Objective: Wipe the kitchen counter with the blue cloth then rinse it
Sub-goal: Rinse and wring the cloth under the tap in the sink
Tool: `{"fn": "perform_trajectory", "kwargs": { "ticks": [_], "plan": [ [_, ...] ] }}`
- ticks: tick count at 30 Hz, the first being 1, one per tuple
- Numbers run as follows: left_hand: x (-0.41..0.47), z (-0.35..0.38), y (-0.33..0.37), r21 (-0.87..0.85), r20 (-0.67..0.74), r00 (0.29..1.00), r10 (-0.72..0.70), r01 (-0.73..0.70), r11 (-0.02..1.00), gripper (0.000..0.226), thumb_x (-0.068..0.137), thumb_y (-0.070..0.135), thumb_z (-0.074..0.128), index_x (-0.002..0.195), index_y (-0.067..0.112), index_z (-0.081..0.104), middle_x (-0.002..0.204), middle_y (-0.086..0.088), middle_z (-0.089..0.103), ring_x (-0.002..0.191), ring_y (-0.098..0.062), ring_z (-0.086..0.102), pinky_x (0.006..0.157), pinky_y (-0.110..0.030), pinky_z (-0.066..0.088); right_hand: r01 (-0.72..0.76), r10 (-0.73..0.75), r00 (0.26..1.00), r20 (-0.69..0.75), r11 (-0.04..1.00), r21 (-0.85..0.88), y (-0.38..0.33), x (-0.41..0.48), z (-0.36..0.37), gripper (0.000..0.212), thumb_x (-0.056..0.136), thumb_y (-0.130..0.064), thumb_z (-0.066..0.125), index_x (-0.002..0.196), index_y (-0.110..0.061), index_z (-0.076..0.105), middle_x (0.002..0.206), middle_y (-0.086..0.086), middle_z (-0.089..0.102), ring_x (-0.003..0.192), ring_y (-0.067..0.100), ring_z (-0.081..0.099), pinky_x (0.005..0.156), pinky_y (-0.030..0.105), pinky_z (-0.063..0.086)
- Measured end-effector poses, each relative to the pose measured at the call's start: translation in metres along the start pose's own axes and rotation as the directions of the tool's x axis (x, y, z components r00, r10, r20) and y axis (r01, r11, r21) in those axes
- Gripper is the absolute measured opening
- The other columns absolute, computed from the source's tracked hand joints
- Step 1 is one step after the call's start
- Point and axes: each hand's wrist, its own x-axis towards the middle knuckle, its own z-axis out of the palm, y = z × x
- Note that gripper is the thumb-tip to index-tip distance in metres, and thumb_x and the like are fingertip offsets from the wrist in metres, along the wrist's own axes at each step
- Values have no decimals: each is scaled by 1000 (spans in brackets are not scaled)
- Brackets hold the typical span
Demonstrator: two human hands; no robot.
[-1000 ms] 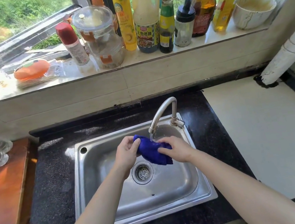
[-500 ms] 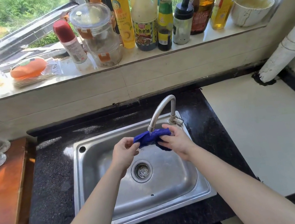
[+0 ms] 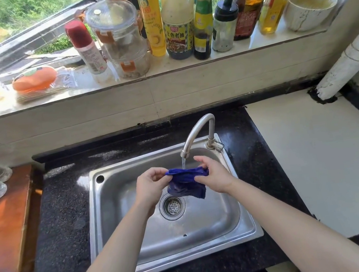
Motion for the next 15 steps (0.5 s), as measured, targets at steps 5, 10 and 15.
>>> {"fn": "perform_trajectory", "kwargs": {
  "ticks": [5, 10, 15],
  "plan": [
    [-6, 6, 11, -55, 105, 994, 32, -26, 998, 17, 83, -11, 69, 89, 5, 67, 79, -11, 72, 66, -19, 68, 67, -24, 54, 6, -1, 999, 32, 985, -175, -5, 4, 2, 55, 79, -20, 80, 131, -28, 63, 113, 0, 69, 101, 18, 66, 94, 35, 55],
    [0, 5, 16, -127, 88, 995, -50, 61, 990, 23, 87, -11, 54, 98, 5, 65, 90, -12, 70, 80, -23, 66, 82, -40, 57, -72, 78, 997, -15, 965, 251, -9, 7, 13, 22, 95, -10, 58, 102, -25, 72, 91, 6, 75, 85, 24, 72, 86, 38, 60],
    [11, -1, 5, -133, -14, 959, -282, 278, 951, 26, 101, 10, 45, 123, 13, 59, 123, -11, 59, 113, -30, 61, 91, -47, 56, -120, 72, 993, 98, 698, 706, -23, -2, 22, 34, 97, 15, 47, 114, -9, 63, 111, 8, 68, 102, 16, 65, 87, 19, 56]
  ]
}}
